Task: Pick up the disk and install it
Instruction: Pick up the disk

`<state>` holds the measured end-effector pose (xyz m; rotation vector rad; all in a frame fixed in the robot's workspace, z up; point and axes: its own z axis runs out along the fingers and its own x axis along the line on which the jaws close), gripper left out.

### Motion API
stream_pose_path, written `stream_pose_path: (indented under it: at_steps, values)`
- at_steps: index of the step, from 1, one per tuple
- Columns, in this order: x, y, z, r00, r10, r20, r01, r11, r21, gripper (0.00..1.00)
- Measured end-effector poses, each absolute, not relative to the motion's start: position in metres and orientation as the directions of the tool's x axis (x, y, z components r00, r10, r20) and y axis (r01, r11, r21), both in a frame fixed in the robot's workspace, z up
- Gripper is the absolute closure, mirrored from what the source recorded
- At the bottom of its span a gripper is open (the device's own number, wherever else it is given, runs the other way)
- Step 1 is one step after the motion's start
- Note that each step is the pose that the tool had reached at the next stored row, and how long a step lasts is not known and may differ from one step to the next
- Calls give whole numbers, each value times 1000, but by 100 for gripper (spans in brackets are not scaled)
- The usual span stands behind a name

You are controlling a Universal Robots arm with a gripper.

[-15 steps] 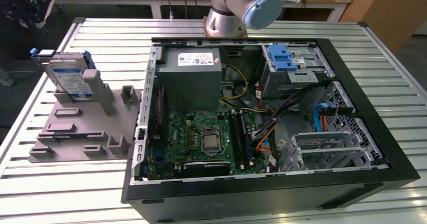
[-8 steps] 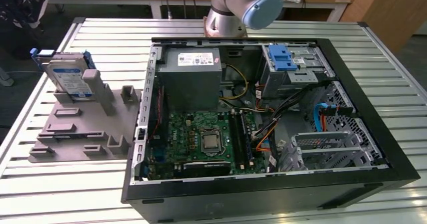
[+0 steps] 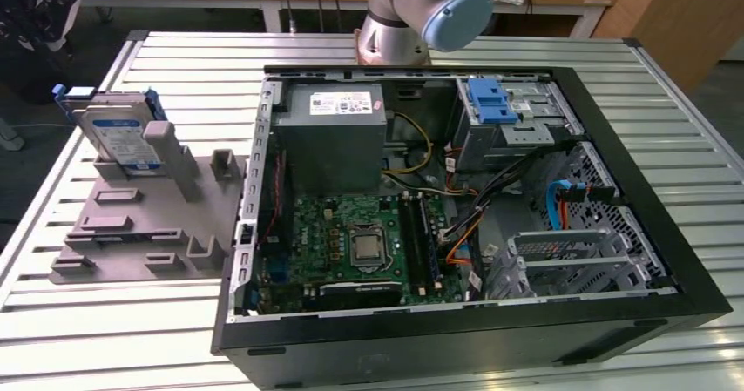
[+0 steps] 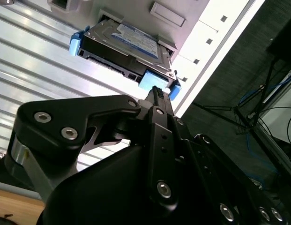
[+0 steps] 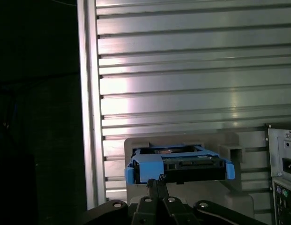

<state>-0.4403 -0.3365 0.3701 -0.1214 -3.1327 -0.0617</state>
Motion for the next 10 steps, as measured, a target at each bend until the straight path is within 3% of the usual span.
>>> stream_pose_path:
  at_steps: [10]
  values:
    - [-440, -337, 370, -997, 77, 7, 77, 996, 39, 89]
